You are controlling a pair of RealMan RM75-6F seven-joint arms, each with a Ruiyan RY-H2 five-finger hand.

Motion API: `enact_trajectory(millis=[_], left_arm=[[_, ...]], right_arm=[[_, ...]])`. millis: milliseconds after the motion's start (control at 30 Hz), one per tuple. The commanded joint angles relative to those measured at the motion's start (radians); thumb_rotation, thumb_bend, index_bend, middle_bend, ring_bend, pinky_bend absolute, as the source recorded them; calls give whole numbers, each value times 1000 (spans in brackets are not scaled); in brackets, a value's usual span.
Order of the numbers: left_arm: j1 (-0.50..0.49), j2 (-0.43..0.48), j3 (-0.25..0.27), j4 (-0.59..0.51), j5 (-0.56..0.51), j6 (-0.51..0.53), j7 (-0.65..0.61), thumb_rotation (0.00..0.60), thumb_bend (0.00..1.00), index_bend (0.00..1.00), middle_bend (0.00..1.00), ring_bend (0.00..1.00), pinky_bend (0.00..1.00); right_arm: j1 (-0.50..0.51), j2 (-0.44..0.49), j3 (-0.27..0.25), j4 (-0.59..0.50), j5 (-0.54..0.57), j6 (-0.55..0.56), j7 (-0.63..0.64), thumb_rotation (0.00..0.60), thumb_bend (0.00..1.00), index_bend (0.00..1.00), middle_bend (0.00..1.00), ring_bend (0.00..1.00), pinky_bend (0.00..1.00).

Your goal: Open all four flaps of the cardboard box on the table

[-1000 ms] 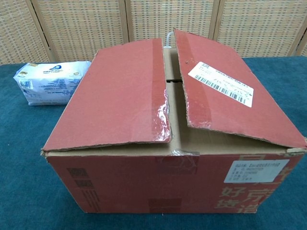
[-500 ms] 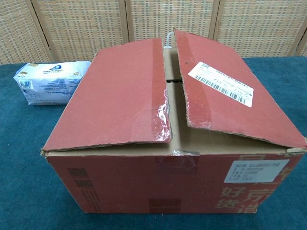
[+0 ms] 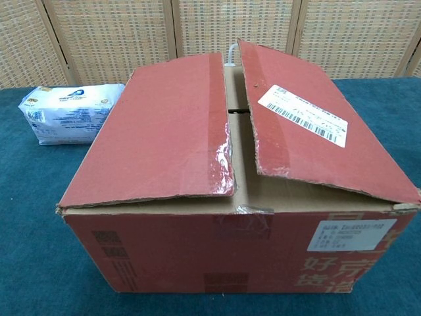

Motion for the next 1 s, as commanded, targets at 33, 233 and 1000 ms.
enact_trajectory(millis=[33, 233, 1000], left_arm=[[-1, -3, 0, -3, -1, 0, 7, 522, 266, 113, 0, 0, 0], [-7, 0, 7, -8, -3, -17, 22, 522, 266, 113, 0, 0, 0], [-52, 2, -3, -46, -43, -78, 93, 522, 268, 113, 0, 0, 0]], right_arm=[[14, 0, 2, 5, -13, -10, 17, 600, 981, 6, 0, 0, 0], [68, 8, 11, 2, -57, -57, 90, 600, 1000, 29, 0, 0, 0], [423, -6, 74, -101, -200, -348, 286, 600, 1000, 226, 191, 0, 0]])
